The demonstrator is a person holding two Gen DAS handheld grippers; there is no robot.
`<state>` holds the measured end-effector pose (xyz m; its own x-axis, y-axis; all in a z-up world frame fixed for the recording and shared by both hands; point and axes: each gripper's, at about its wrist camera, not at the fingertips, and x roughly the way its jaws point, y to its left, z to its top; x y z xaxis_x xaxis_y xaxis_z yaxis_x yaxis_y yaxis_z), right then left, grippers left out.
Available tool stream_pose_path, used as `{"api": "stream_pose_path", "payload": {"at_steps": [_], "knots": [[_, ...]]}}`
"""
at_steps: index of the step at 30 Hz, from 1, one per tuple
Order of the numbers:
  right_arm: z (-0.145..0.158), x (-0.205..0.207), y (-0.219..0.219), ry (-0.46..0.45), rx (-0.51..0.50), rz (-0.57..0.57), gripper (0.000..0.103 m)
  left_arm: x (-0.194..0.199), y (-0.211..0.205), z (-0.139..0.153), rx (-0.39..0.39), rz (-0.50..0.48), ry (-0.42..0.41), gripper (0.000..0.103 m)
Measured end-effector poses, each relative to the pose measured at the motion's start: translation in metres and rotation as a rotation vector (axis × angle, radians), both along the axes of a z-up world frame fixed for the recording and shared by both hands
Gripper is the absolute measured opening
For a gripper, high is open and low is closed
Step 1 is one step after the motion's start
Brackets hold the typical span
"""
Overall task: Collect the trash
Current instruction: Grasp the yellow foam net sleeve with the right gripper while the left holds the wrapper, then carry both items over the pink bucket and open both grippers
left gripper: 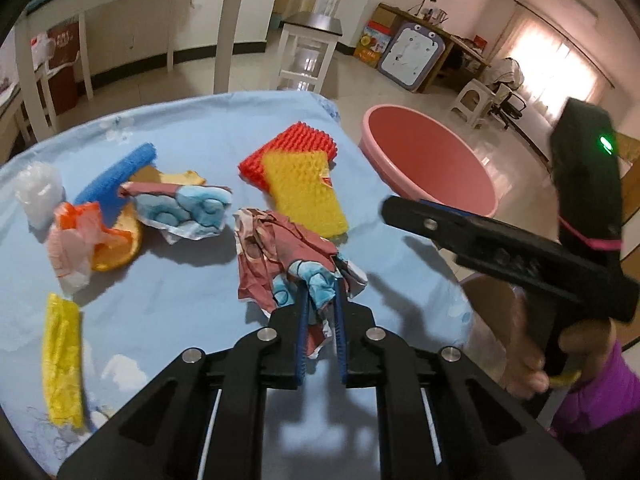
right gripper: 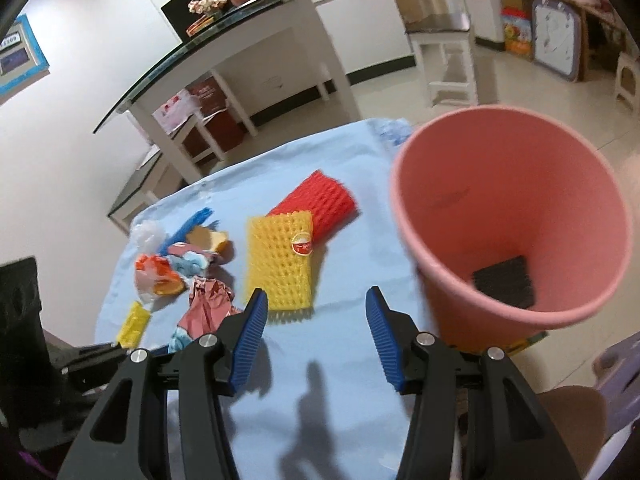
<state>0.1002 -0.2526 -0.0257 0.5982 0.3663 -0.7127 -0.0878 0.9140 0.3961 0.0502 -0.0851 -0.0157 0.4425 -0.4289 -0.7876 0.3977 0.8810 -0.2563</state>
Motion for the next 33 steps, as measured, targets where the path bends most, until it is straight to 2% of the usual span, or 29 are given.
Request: {"api": "stream_pose_path", "payload": {"at_steps": [4,10,13,15,16,19,26,33], "knots": [[-0.004,0.011,0.017,0.020,0.013,0.032,0.051,-0.008,0.010,0.002,0.007,-0.004,-0.013,0.011],[-0.019,0.035,0.034,0.056,-0.064,0.015,0.051,-0.012,0.034,0.005,-0.023,0.037,-0.030,0.011],[-0.030,0.043,0.037,0.095,-0.071,0.004,0.041,-0.012,0.043,0.004,-0.030,0.054,-0.029,0.011],[-0.030,0.043,0.040,0.089,-0.087,0.002,0.034,-0.013,0.047,0.004,-0.034,0.060,-0.026,0.011],[-0.031,0.044,0.042,0.091,-0.089,0.011,0.021,-0.012,0.049,0.003,-0.035,0.064,-0.025,0.011],[-0.030,0.041,0.046,0.090,-0.094,0.028,0.010,-0.012,0.053,0.002,-0.040,0.070,-0.019,0.011],[-0.012,0.020,0.045,0.024,-0.088,0.049,0.009,-0.012,0.053,0.005,-0.050,0.069,-0.033,0.011],[0.015,-0.002,0.026,-0.053,-0.061,0.016,0.009,-0.010,0.045,0.020,-0.069,0.063,-0.077,0.011]]}}
